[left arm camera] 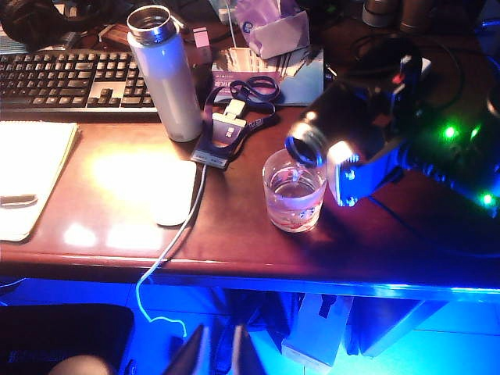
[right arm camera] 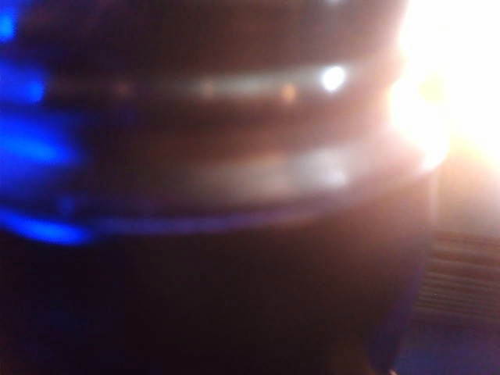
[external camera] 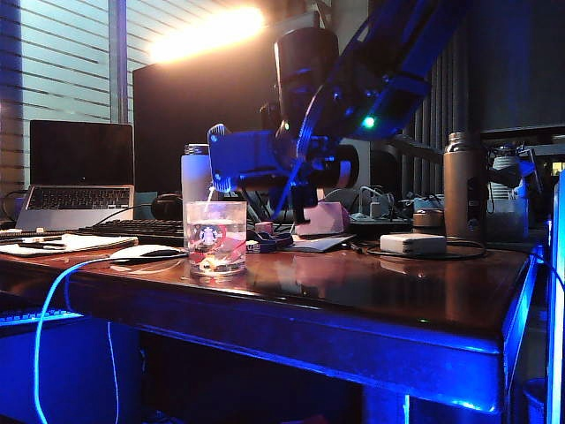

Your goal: Pick up the black thermos, pour a little water from inside into the glass cup, then place the black thermos back on the table.

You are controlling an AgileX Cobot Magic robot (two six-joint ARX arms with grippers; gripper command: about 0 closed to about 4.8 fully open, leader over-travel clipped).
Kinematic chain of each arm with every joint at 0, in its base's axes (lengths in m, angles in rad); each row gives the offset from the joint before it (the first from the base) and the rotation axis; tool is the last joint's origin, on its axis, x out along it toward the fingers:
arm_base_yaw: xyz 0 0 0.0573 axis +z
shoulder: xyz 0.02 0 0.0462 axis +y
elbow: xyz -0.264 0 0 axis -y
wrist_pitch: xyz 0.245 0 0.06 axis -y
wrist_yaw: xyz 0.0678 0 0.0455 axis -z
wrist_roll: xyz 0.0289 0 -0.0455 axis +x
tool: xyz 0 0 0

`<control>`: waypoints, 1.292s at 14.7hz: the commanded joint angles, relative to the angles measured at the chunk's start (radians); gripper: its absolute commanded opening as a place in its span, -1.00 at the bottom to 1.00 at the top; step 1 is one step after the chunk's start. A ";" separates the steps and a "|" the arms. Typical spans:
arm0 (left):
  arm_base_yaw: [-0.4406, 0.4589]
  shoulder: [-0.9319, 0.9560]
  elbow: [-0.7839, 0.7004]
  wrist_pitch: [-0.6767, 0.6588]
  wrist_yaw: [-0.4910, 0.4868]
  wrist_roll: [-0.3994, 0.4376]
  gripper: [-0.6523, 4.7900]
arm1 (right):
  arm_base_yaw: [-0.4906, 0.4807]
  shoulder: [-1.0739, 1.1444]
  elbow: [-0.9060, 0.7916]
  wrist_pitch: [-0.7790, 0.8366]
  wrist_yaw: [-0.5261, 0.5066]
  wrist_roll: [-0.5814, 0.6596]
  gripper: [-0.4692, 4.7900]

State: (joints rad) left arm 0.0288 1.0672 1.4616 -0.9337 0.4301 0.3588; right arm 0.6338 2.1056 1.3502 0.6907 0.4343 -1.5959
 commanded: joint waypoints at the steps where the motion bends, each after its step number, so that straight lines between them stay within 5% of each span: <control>1: 0.000 -0.003 0.004 0.005 0.004 -0.004 -0.55 | -0.001 -0.010 0.045 0.043 0.009 -0.010 -0.50; 19: 0.000 -0.003 0.004 -0.008 0.004 -0.003 -0.55 | -0.018 -0.010 0.042 -0.006 0.018 0.017 -0.50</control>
State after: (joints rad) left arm 0.0288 1.0672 1.4616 -0.9474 0.4301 0.3588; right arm 0.6151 2.1067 1.3869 0.6518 0.4503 -1.5829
